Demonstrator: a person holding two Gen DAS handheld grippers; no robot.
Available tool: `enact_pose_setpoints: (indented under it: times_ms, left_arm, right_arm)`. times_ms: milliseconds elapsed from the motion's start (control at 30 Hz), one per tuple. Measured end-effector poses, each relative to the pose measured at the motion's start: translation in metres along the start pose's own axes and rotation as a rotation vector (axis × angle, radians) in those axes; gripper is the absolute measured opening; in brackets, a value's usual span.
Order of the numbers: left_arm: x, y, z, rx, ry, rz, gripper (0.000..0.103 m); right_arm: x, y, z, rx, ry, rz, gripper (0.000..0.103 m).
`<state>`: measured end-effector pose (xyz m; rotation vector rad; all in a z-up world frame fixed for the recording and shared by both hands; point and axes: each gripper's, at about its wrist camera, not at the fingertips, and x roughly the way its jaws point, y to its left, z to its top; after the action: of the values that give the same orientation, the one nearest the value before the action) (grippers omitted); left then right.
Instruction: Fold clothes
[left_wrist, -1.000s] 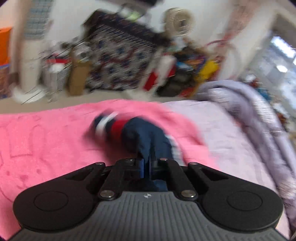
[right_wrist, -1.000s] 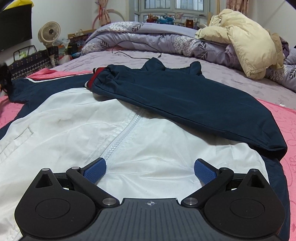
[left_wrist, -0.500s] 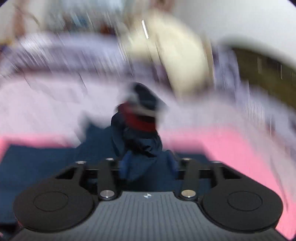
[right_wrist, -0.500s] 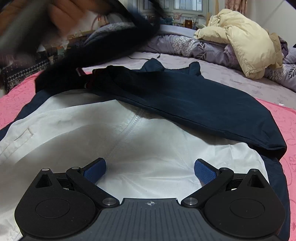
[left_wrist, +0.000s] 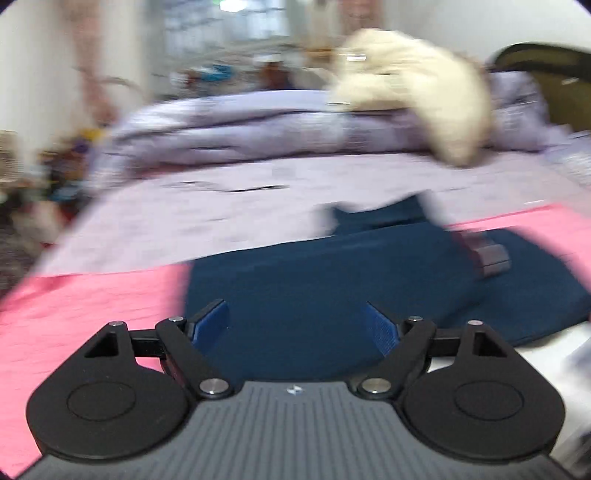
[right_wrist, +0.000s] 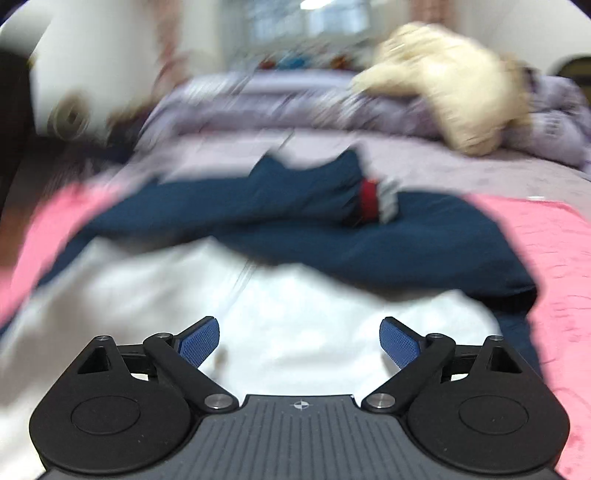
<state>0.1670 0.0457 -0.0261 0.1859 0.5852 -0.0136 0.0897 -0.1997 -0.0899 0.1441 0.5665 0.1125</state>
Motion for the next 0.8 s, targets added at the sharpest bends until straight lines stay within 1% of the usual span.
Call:
enact_pose_setpoints:
  times_ms: [67,133,167,200,233,267,367,400,467,500,533,567,600,633,733,800]
  left_arm:
    - [0.004,0.024,-0.016,-0.019,0.043,0.064,0.081]
    - [0.008,0.037,-0.033,-0.025,0.08,0.102,0.082]
    - [0.008,0.041,-0.041,-0.015,0.09,0.118,0.083]
    - [0.008,0.043,-0.048,-0.001,0.099,0.13,0.083]
    - [0.007,0.046,-0.055,0.011,0.105,0.133,0.083]
    - [0.005,0.049,-0.062,0.023,0.11,0.135,0.083]
    - [0.006,0.051,-0.082,0.069,0.132,0.137,0.085]
    - [0.006,0.052,-0.086,0.059,0.12,0.135,0.085]
    - [0.006,0.056,-0.094,0.037,0.097,0.131,0.087]
    - [0.006,0.058,-0.097,0.024,0.088,0.127,0.088]
    - [0.006,0.062,-0.097,0.001,0.088,0.119,0.089]
    - [0.006,0.064,-0.097,-0.015,0.087,0.115,0.089]
    - [0.006,0.063,-0.097,-0.012,0.086,0.118,0.09]
    - [0.005,0.063,-0.098,-0.009,0.085,0.122,0.09]
    - [0.005,0.061,-0.098,0.0,0.082,0.132,0.09]
    - [0.005,0.06,-0.098,0.005,0.08,0.139,0.091]
  right_arm:
    - [0.009,-0.014,0.024,0.068,-0.061,-0.032,0.094]
    - [0.035,-0.025,0.049,0.071,-0.088,-0.084,0.094]
    - [0.051,-0.032,0.059,0.055,-0.085,-0.106,0.094]
    - [0.067,-0.038,0.066,0.057,-0.072,-0.116,0.091]
    - [0.082,-0.045,0.073,0.071,-0.056,-0.121,0.085]
    - [0.098,-0.051,0.078,0.097,-0.029,-0.112,0.083]
    - [0.138,-0.065,0.084,0.167,0.062,-0.082,0.081]
    - [0.148,-0.066,0.083,0.193,0.084,-0.073,0.081]
    - [0.16,-0.065,0.077,0.244,0.106,-0.054,0.07]
    - [0.16,-0.063,0.077,0.258,0.107,-0.036,0.055]
    - [0.16,-0.061,0.079,0.263,0.112,-0.022,0.051]
    - [0.159,-0.059,0.082,0.258,0.114,-0.009,0.043]
    - [0.154,-0.058,0.086,0.246,0.109,-0.015,0.012]
    - [0.145,-0.057,0.089,0.233,0.096,-0.025,0.014]
    - [0.113,-0.06,0.097,0.178,0.013,-0.071,0.014]
    - [0.103,-0.067,0.099,0.199,-0.011,-0.107,0.014]
